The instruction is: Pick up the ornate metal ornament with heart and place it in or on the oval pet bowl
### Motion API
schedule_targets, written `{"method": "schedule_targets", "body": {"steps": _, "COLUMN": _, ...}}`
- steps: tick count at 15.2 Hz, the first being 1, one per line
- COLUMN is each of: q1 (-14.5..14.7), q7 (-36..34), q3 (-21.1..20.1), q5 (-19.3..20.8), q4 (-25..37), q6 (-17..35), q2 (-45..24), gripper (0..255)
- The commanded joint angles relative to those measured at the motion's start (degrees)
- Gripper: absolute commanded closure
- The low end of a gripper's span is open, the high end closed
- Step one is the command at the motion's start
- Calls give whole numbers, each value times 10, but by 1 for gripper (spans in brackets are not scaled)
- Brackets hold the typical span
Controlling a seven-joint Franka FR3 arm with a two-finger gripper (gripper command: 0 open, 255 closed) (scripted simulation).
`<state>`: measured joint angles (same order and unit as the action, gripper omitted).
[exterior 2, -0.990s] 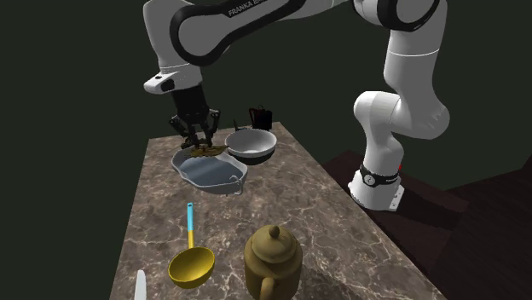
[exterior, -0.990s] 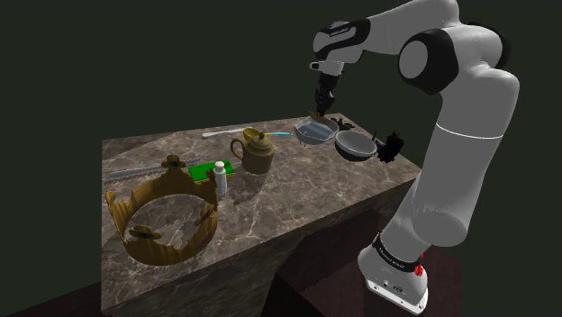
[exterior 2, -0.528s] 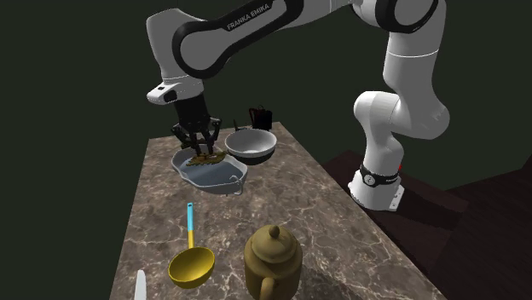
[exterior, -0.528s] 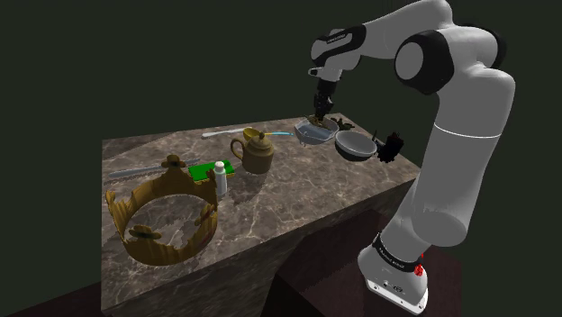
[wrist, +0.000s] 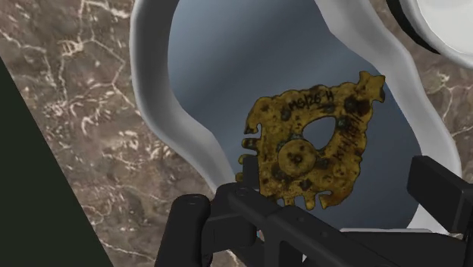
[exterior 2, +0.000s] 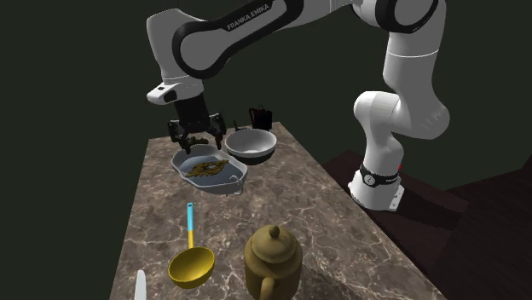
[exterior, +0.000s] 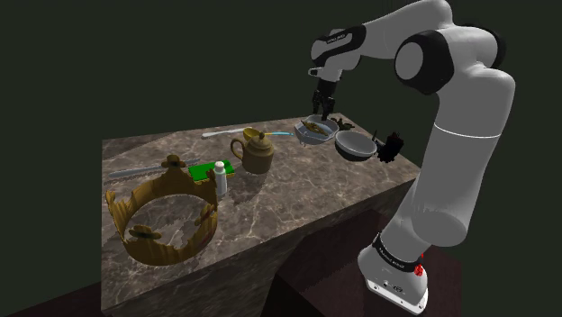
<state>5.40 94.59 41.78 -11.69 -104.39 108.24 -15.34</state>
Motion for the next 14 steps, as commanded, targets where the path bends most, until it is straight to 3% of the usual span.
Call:
{"method": "schedule_targets", "body": {"steps": 1, "q1": 0, "q7": 0, "q3": 0, "q5": 0, "q4": 0, "q6": 0, "q2": 0, "gripper": 0}}
{"method": "schedule_targets", "body": {"steps": 6, "q1": -4, "q7": -7, "q3": 5, "q5": 9, "q4": 66, "q6": -70, "q2": 7, "gripper": 0}}
{"method": "schedule_targets", "body": {"steps": 14, "q1": -4, "q7": -7, "q3": 5, "q5": 9, "q4": 66, "q6": -70, "q2": 7, "gripper": 0}}
